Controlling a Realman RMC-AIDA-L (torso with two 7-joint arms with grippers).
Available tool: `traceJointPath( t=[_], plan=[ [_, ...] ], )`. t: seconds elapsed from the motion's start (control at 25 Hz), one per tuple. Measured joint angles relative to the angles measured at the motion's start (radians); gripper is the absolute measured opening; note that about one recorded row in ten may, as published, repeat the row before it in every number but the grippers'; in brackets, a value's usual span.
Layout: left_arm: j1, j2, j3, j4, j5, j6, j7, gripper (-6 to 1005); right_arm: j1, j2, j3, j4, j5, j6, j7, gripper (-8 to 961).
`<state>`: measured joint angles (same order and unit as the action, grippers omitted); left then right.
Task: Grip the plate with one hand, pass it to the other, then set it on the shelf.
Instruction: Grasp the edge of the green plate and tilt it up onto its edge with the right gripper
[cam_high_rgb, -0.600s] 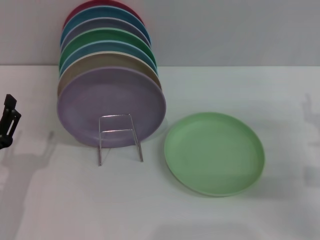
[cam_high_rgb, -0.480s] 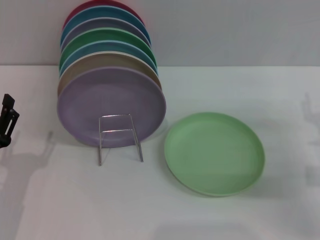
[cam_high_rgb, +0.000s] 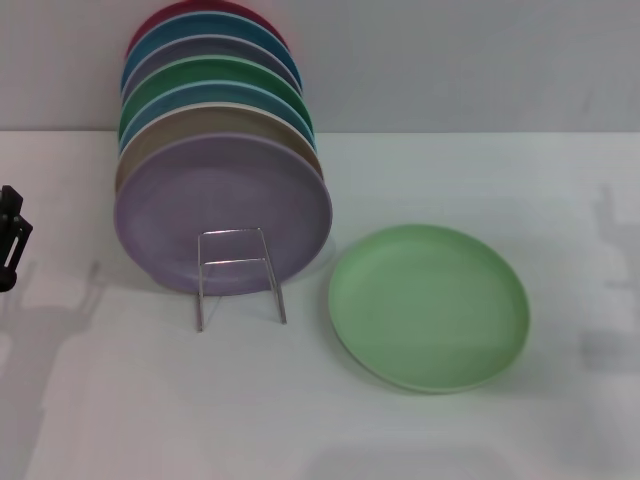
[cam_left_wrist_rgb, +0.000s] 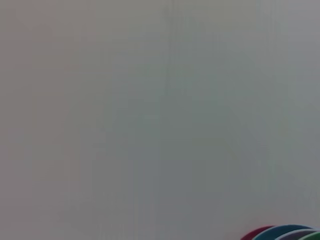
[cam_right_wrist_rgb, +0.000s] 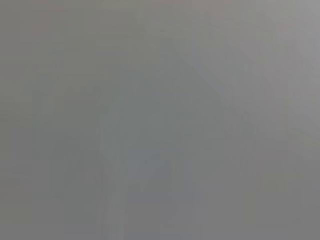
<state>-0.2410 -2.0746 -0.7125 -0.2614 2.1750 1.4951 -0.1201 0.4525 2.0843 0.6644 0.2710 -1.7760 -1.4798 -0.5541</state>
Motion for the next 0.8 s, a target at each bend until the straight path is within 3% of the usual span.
traceJointPath(
  t=[0.24, 0.32, 0.36, 0.4, 0.48, 0.56, 0.6, 0.64, 0.68, 0.76, 0.8],
  plan=[
    [-0.004, 0.000, 0.001, 0.003, 0.001, 0.000, 0.003, 807, -0.032, -0.013, 0.085, 0.180, 0.013, 0.114, -0.082, 625],
    [-0.004, 0.000, 0.001, 0.003, 0.001, 0.000, 0.003, 806, -0.052, -0.032, 0.130, 0.315, 0.007, 0.267, -0.082, 624],
    [-0.004, 0.000, 0.001, 0.003, 0.001, 0.000, 0.003, 806, -0.052, -0.032, 0.130, 0.315, 0.007, 0.267, -0.082, 624],
    [-0.004, 0.001, 0.001, 0.003, 0.004, 0.003, 0.003, 806, -0.065, -0.046, 0.156, 0.410, 0.005, 0.395, -0.082, 624],
    [-0.004, 0.001, 0.002, 0.002, 0.006, 0.004, 0.003, 805, -0.071, -0.053, 0.171, 0.450, 0.004, 0.457, -0.087, 624],
    [-0.002, 0.001, 0.002, 0.001, 0.007, 0.005, 0.000, 804, -0.090, -0.069, 0.216, 0.540, 0.002, 0.608, -0.109, 624],
    [-0.002, 0.001, 0.002, 0.000, 0.007, 0.005, -0.001, 804, -0.116, -0.080, 0.282, 0.623, 0.001, 0.773, -0.157, 624],
    [-0.002, 0.001, 0.002, -0.001, 0.007, 0.005, -0.001, 803, -0.116, -0.080, 0.282, 0.623, 0.001, 0.773, -0.157, 623],
    [-0.002, 0.001, 0.002, -0.002, 0.007, 0.005, -0.002, 803, -0.135, -0.080, 0.335, 0.668, 0.001, 0.868, -0.199, 623],
    [-0.002, 0.001, 0.002, -0.002, 0.008, 0.006, -0.003, 802, -0.176, -0.070, 0.454, 0.748, 0.001, 1.065, -0.294, 623],
    [-0.002, 0.000, 0.002, -0.002, 0.008, 0.006, -0.003, 802, -0.224, -0.045, 0.594, 0.824, -0.001, 1.277, -0.392, 623]
  ],
)
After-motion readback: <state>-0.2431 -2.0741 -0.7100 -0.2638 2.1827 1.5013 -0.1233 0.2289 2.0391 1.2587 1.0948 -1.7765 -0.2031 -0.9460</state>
